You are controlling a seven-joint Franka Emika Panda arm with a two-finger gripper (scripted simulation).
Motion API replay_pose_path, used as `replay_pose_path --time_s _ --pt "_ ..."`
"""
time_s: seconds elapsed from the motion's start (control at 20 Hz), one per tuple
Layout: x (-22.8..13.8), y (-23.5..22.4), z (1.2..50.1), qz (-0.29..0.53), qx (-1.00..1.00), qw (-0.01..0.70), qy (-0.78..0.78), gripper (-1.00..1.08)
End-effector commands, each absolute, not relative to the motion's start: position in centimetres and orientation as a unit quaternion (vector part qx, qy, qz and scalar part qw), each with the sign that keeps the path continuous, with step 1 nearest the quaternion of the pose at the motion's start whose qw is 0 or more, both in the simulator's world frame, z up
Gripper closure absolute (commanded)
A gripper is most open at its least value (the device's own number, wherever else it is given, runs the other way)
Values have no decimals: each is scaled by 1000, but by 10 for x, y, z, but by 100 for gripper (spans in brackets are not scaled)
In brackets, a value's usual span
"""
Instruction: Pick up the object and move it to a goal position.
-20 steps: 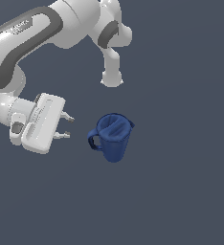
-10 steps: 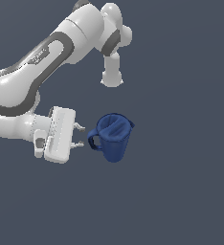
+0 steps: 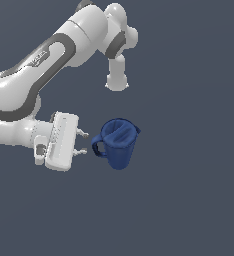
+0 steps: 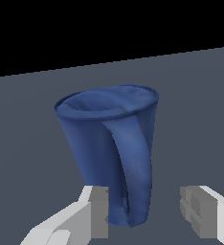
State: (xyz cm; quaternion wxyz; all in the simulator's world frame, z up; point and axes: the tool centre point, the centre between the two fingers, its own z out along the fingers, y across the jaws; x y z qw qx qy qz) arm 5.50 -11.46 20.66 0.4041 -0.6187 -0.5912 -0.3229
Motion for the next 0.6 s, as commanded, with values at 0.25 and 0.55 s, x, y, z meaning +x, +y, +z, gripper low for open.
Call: replay_pose_path --time_s 0.25,0.55 --pt "54 -105 202 -323 -618 404 -591 -20" --pt "53 -91 195 -325 -618 404 -591 -20"
